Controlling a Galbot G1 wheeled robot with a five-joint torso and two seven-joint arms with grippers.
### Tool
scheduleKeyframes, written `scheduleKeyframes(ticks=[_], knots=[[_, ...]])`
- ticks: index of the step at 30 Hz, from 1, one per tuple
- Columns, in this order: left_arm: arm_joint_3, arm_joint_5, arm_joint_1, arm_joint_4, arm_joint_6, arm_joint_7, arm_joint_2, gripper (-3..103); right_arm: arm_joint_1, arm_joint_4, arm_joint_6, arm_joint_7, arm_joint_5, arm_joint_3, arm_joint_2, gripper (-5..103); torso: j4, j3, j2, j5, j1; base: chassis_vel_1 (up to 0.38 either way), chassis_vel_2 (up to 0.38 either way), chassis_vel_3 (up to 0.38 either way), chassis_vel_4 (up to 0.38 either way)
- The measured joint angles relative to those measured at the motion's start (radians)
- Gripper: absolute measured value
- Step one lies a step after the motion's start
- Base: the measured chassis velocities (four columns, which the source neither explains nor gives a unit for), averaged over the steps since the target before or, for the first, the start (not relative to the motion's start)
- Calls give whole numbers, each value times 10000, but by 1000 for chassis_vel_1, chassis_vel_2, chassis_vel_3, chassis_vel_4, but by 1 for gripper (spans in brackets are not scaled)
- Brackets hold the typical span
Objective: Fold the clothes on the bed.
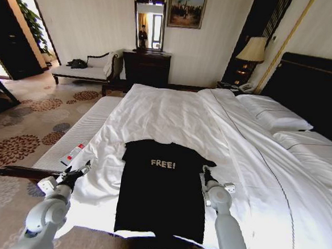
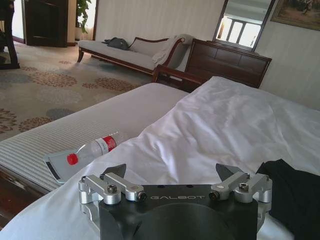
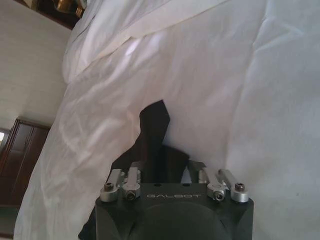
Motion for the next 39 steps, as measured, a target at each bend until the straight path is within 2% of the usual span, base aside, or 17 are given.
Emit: scheduleKeyframes(ticks=[2,4,5,7,10,11,13,14,26,32,36,39], knots=[[36,4,-30,23,-2,-1,-27,100,62,-139,81,-3,-85,38,2,37,0,0,0,0,0,0,0,0,0],[52,4,-47,37,-3,-2,-41,100,89,-203,106,-1,-112,44,4,37,0,0,0,0,0,0,0,0,0],[66,4,-64,55,-3,-5,-56,100,124,-270,127,2,-144,50,9,27,0,1,0,0,0,0,0,0,0],[75,4,-78,69,-4,-10,-69,100,140,-304,143,6,-176,50,12,27,0,0,0,0,1,0,0,0,0],[88,4,-106,136,-11,-16,-83,100,115,-325,178,16,-290,4,15,11,1,1,0,0,1,0,0,0,0],[88,4,-106,136,-11,-16,-83,100,115,-325,178,16,-290,4,15,11,1,1,0,0,1,0,0,0,0],[87,-1,-131,179,-18,-17,-82,100,29,-214,180,39,-330,-37,22,2,1,0,0,0,0,0,0,0,0],[85,-4,-141,192,-19,-18,-82,100,-35,-111,180,71,-354,-55,25,1,1,0,0,0,0,0,0,0,0],[107,-22,-211,252,-27,-20,-172,100,-1684,1518,406,604,-1001,-46,229,0,1,0,0,0,0,0,0,0,0],[129,-21,-208,220,-29,-20,-206,100,-2140,1782,527,510,-1432,6,321,0,1,0,0,1,0,0,0,0,0],[109,-19,-126,96,-34,-20,-215,100,-2428,2283,887,-174,-2217,-100,401,21,0,-1,0,0,0,0,0,0,0],[58,-35,-70,30,-41,-19,-215,100,-2540,2625,1071,-454,-2532,-233,471,27,0,0,0,0,0,0,0,0,0]])
